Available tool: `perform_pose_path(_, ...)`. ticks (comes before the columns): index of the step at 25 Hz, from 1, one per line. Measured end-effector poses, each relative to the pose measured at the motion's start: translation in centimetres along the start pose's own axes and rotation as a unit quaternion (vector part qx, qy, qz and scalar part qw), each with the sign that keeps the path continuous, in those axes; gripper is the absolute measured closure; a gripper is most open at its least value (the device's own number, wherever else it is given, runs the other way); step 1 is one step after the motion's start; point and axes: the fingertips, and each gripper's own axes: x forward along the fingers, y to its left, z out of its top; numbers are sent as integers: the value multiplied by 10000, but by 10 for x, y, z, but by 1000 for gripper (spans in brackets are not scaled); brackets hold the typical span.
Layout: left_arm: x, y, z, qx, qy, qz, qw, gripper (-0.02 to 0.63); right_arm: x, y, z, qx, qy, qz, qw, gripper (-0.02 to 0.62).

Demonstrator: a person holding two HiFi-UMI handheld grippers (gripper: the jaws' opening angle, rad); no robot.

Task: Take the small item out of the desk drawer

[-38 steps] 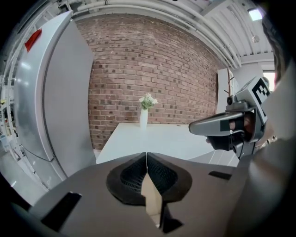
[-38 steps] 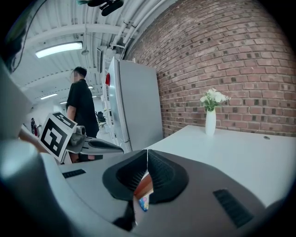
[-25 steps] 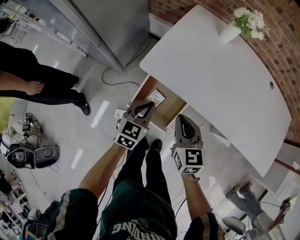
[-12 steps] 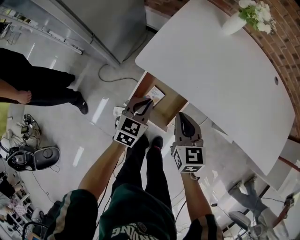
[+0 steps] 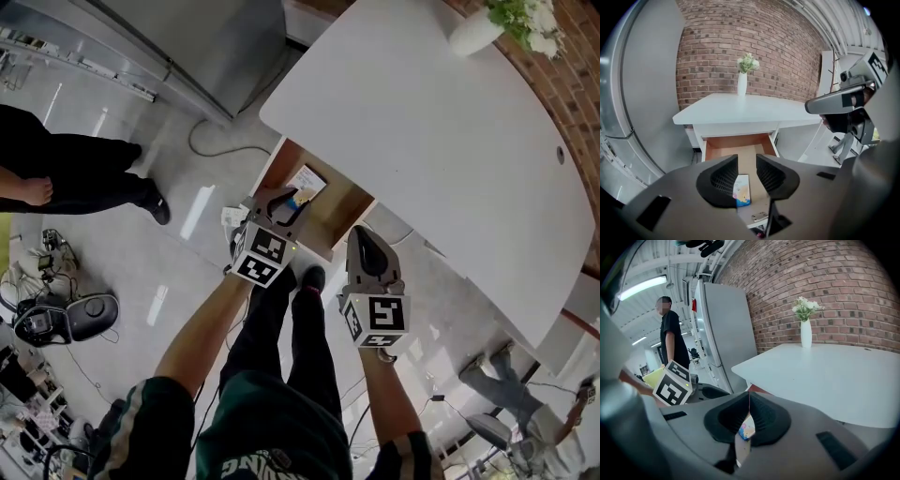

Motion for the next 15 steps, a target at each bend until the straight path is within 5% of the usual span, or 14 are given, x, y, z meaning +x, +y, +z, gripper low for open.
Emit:
perform_pose_path(7,26,2,-22,-82,455,-100,9989,367,8,-4,-16,108,83,-52,9999,571)
perform_pose_path(15,55,6,-40,-54,856,-160,9962,320,19,-7,-38,236,259,-46,9994,571)
